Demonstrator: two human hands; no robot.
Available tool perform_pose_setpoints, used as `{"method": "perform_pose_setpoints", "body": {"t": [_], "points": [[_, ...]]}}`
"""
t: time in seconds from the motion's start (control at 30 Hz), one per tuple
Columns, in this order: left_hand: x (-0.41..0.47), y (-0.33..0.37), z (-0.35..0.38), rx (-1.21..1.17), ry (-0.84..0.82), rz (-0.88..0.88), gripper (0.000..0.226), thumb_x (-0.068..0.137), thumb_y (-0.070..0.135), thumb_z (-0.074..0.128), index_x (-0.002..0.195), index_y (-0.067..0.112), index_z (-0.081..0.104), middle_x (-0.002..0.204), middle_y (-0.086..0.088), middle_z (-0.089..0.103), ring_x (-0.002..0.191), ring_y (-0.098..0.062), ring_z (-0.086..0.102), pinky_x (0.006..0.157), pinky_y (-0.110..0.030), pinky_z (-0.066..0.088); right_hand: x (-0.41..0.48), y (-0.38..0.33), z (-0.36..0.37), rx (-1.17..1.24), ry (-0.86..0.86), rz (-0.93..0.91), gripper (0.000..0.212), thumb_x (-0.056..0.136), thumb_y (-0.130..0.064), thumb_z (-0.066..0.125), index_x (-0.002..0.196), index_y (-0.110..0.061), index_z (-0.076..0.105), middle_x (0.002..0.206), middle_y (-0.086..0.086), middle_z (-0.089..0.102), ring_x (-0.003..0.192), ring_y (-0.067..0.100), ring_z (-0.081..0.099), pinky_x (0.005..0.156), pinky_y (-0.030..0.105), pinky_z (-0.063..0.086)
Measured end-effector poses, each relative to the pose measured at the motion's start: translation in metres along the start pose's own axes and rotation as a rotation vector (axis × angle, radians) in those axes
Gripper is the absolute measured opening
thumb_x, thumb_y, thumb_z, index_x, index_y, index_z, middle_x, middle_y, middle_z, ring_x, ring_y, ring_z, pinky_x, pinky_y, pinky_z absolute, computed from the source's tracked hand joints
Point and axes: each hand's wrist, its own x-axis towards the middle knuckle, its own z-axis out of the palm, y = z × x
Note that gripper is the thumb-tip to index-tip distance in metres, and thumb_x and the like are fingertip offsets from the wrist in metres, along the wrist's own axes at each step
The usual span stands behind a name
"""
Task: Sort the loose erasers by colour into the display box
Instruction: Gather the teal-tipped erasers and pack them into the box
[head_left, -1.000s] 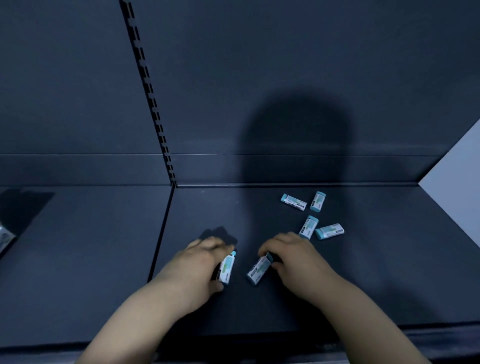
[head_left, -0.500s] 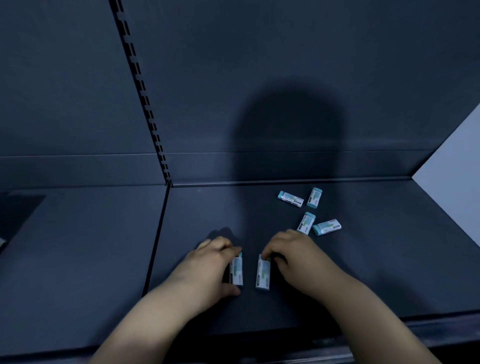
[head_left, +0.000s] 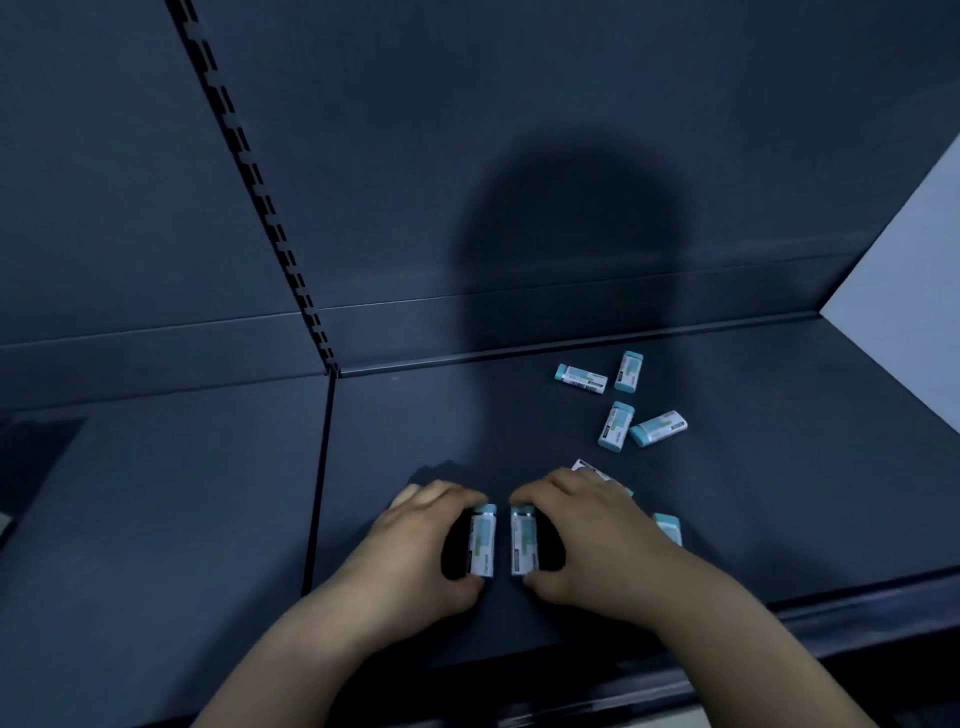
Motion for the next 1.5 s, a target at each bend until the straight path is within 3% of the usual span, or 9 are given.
{"method": "perform_pose_setpoints", "body": {"t": [0.17, 0.27, 0.43, 0.6, 0.73, 0.87, 1.0, 1.23, 1.5], "points": [[0.002, 0.008, 0.003, 0.083, -0.090, -0.025, 0.081, 0.076, 0.042, 0.067, 0.145, 0.030, 0.027, 0.135, 0.015, 0.032, 0.123, -0.006, 0.028, 0.105, -0.013, 0.022, 0.003, 0.000, 0.004, -0.022, -0.031, 0.001, 0.076, 0.072, -0.050, 0.067, 0.136, -0.027, 0.034, 0.130, -0.004, 0.038, 0.123, 0.017, 0.032, 0.107, 0.032, 0.027], [0.009, 0.017, 0.000, 0.124, -0.110, -0.056, 0.078, 0.073, 0.046, 0.071, 0.140, 0.034, 0.035, 0.130, 0.014, 0.035, 0.118, -0.007, 0.032, 0.102, -0.016, 0.026, 0.007, 0.002, 0.003, -0.012, -0.013, -0.036, 0.066, 0.071, -0.050, 0.068, 0.128, -0.026, 0.044, 0.123, -0.002, 0.042, 0.117, 0.019, 0.036, 0.102, 0.034, 0.031], [0.005, 0.037, -0.008, 0.232, -0.029, -0.178, 0.070, 0.070, 0.055, 0.067, 0.133, 0.044, 0.038, 0.128, 0.019, 0.036, 0.120, -0.006, 0.033, 0.099, -0.022, 0.028, 0.011, 0.004, 0.004, 0.052, 0.077, -0.101, 0.048, 0.068, -0.052, 0.054, 0.109, -0.027, 0.054, 0.108, -0.003, 0.049, 0.102, 0.021, 0.045, 0.088, 0.035, 0.039], [-0.015, 0.032, -0.018, 0.359, 0.122, -0.224, 0.072, 0.066, 0.060, 0.067, 0.132, 0.040, 0.043, 0.124, 0.015, 0.044, 0.117, -0.011, 0.042, 0.093, -0.026, 0.030, 0.017, -0.010, 0.002, 0.094, 0.141, -0.164, 0.060, 0.060, -0.059, 0.042, 0.114, -0.033, 0.052, 0.110, -0.008, 0.052, 0.103, 0.018, 0.046, 0.088, 0.033, 0.040], [-0.038, 0.009, -0.029, 0.376, 0.183, -0.176, 0.076, 0.038, 0.071, 0.073, 0.104, 0.035, 0.063, 0.091, 0.017, 0.059, 0.081, -0.006, 0.055, 0.065, -0.019, 0.035, 0.024, -0.046, 0.005, 0.081, 0.149, -0.220, 0.073, 0.059, -0.062, 0.042, 0.125, -0.030, 0.047, 0.119, -0.009, 0.049, 0.110, 0.016, 0.044, 0.091, 0.029, 0.035], [-0.072, -0.026, -0.050, 0.426, 0.268, -0.149, 0.077, 0.035, 0.067, 0.076, 0.103, 0.031, 0.065, 0.092, 0.015, 0.061, 0.083, -0.007, 0.047, 0.066, -0.022, 0.039, 0.038, -0.098, 0.015, 0.075, 0.123, -0.263, 0.067, 0.071, -0.053, 0.059, 0.131, -0.031, 0.040, 0.123, -0.014, 0.043, 0.110, 0.010, 0.038, 0.097, 0.027, 0.032], [-0.116, -0.078, -0.084, 0.457, 0.338, -0.106, 0.075, 0.038, 0.061, 0.079, 0.103, 0.027, 0.066, 0.096, 0.011, 0.064, 0.088, -0.010, 0.044, 0.070, -0.026, 0.026, 0.052, -0.164, 0.036, 0.100, 0.119, -0.272, 0.066, 0.074, -0.049, 0.064, 0.132, -0.037, 0.035, 0.128, -0.019, 0.037, 0.116, 0.004, 0.032, 0.098, 0.021, 0.025], [-0.190, -0.162, -0.142, 0.481, 0.382, -0.084, 0.064, 0.050, 0.054, 0.066, 0.108, 0.026, 0.064, 0.098, 0.009, 0.062, 0.091, -0.013, 0.049, 0.074, -0.030, 0.031, 0.077, -0.281, 0.073, 0.154, 0.176, -0.274, 0.071, 0.080, -0.050, 0.060, 0.140, -0.035, 0.027, 0.134, -0.022, 0.032, 0.122, -0.001, 0.027, 0.104, 0.017, 0.020], [-0.214, -0.186, -0.147, 0.414, 0.345, -0.064, 0.067, 0.048, 0.054, 0.067, 0.110, 0.027, 0.066, 0.100, 0.012, 0.063, 0.091, -0.010, 0.053, 0.074, -0.026, 0.028, 0.079, -0.309, 0.088, 0.149, 0.161, -0.244, 0.073, 0.077, -0.055, 0.052, 0.142, -0.032, 0.027, 0.135, -0.018, 0.034, 0.126, 0.003, 0.029, 0.109, 0.021, 0.022]]}}
